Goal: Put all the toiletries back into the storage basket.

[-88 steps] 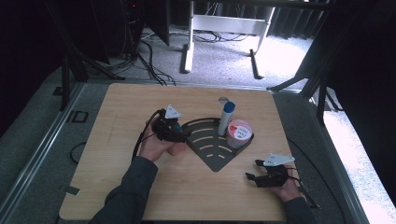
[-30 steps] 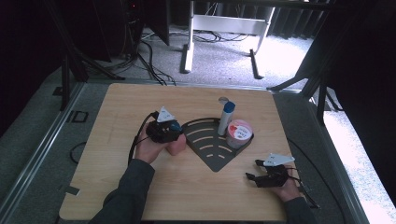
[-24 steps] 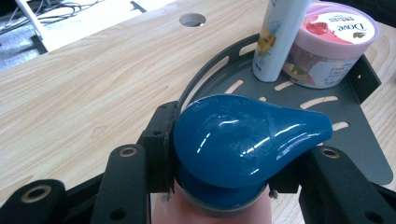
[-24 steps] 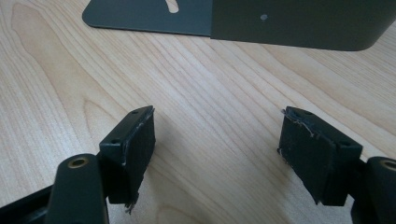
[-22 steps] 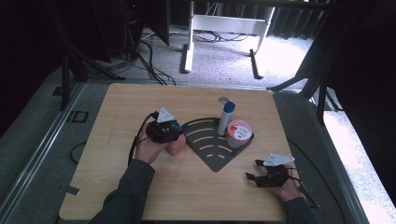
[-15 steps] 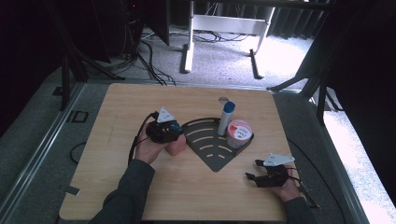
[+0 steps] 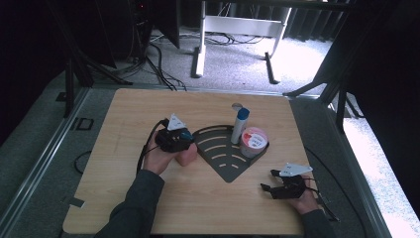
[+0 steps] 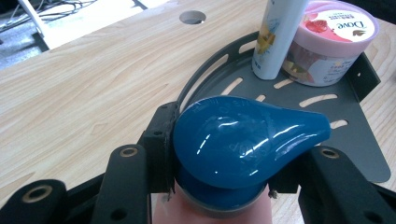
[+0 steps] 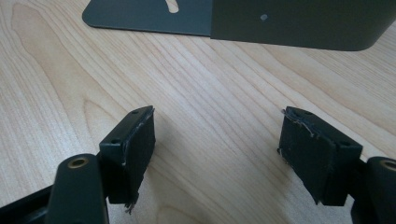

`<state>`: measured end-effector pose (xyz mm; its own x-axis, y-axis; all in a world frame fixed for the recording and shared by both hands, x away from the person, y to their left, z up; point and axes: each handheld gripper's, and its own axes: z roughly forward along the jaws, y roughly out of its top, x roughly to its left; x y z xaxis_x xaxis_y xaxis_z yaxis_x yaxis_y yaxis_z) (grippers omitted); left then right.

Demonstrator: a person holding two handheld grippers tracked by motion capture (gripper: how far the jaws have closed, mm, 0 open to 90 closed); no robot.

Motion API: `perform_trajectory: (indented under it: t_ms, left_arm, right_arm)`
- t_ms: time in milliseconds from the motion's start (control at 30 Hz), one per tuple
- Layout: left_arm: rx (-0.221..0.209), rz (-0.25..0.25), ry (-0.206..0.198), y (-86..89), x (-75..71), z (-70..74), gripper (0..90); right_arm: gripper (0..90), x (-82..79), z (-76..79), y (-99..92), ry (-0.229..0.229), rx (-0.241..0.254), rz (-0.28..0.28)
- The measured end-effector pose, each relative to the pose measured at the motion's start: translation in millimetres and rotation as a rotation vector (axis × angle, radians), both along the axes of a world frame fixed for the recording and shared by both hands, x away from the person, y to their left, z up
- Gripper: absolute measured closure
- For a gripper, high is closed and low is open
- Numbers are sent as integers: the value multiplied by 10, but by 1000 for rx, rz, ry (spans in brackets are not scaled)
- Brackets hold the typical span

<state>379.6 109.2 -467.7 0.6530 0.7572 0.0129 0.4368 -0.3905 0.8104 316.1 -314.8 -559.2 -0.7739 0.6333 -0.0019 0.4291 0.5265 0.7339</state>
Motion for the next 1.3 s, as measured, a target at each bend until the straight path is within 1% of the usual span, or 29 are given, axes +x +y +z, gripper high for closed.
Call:
perform_trajectory:
  t_ms: [233, 433, 600, 733, 800, 833, 1067, 1167, 1300]
  left_arm:
    - [10, 11, -4, -3, -11, 24, 528]
    - [0, 15, -14, 5, -21, 65, 529]
    - [8, 16, -19, -5, -23, 119, 529]
    - [-6, 14, -27, -5, -22, 159, 529]
    - [-6, 13, -28, -6, -22, 170, 529]
    - [-11, 16, -35, -9, -26, 187, 529]
    - [-17, 17, -41, -7, -28, 243, 529]
    - [-22, 17, -32, -2, -21, 274, 529]
    - [-20, 10, -39, -14, -19, 326, 529]
  right_arm:
    - [265, 0, 0, 0, 0, 0, 0]
    - [265, 0, 0, 0, 0, 0, 0]
    - [265, 1, 0, 0, 0, -1, 1]
    - [265, 0, 0, 0, -1, 0, 0]
    - [265, 1, 0, 0, -1, -1, 1]
    - [265, 1, 0, 0, 0, 0, 1]
    - [265, 1, 0, 0, 0, 0, 1]
    - [265, 0, 0, 0, 0, 0, 0]
    - [265, 1, 0, -1, -1, -1, 1]
